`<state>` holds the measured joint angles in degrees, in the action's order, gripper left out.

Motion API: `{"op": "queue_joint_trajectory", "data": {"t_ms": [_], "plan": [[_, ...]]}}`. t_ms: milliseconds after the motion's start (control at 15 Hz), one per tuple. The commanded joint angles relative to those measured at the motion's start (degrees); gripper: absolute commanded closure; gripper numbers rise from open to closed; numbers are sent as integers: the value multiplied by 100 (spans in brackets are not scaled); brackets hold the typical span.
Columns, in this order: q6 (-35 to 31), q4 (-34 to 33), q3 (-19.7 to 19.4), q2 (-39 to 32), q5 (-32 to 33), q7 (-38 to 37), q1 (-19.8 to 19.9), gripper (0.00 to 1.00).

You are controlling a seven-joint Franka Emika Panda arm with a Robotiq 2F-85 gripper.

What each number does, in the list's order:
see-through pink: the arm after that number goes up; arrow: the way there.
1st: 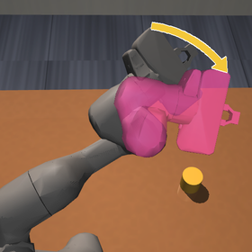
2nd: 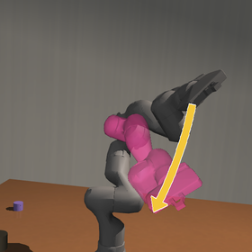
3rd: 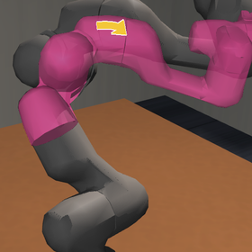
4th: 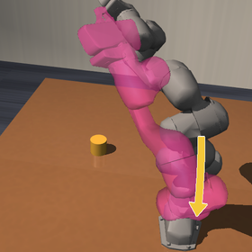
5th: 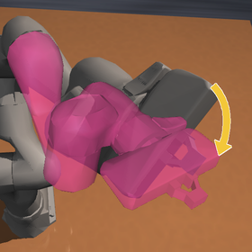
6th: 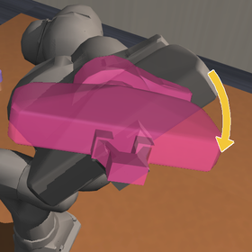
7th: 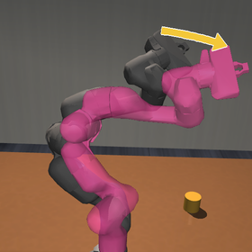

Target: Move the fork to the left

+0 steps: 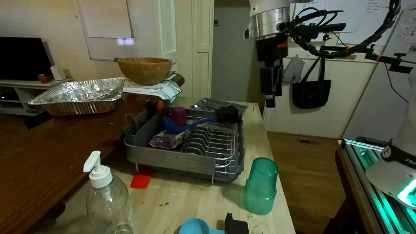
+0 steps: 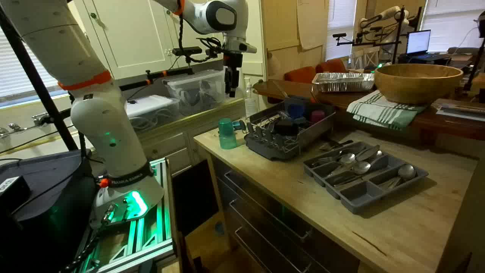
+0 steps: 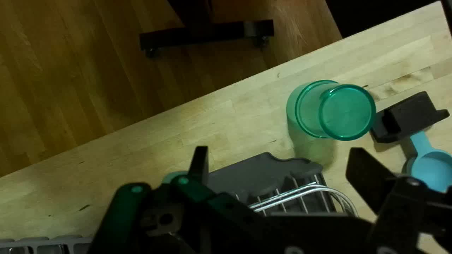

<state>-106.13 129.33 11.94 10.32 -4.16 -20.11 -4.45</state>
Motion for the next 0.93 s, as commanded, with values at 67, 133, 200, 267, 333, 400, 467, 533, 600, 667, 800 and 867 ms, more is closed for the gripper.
{"op": "queue_joint_trajectory", "data": {"t_ms": [67, 133, 200, 267, 333, 400, 467, 533, 600, 667, 800, 867], "plan": [[8, -7, -86, -5, 16, -12, -89, 0], [8, -7, -86, -5, 16, -12, -89, 0], [8, -7, -86, -5, 16, -12, -89, 0], [-44, -14, -60, -31, 42, 0, -117, 0], [-50, -30, -53, -47, 65, 29, -133, 0], [-96, -32, -49, -41, 125, 83, -145, 0], [-192, -12, -53, -17, 192, 142, -153, 0], [-293, 4, -62, 11, 286, 226, -158, 0], [-356, 8, -77, 33, 434, 190, -127, 0], [-404, 9, -96, 56, 639, 95, -75, 0], [-383, -2, -194, 148, 1172, -42, 66, 0], [-350, -13, -270, 199, 1424, -40, 142, 0]]}}
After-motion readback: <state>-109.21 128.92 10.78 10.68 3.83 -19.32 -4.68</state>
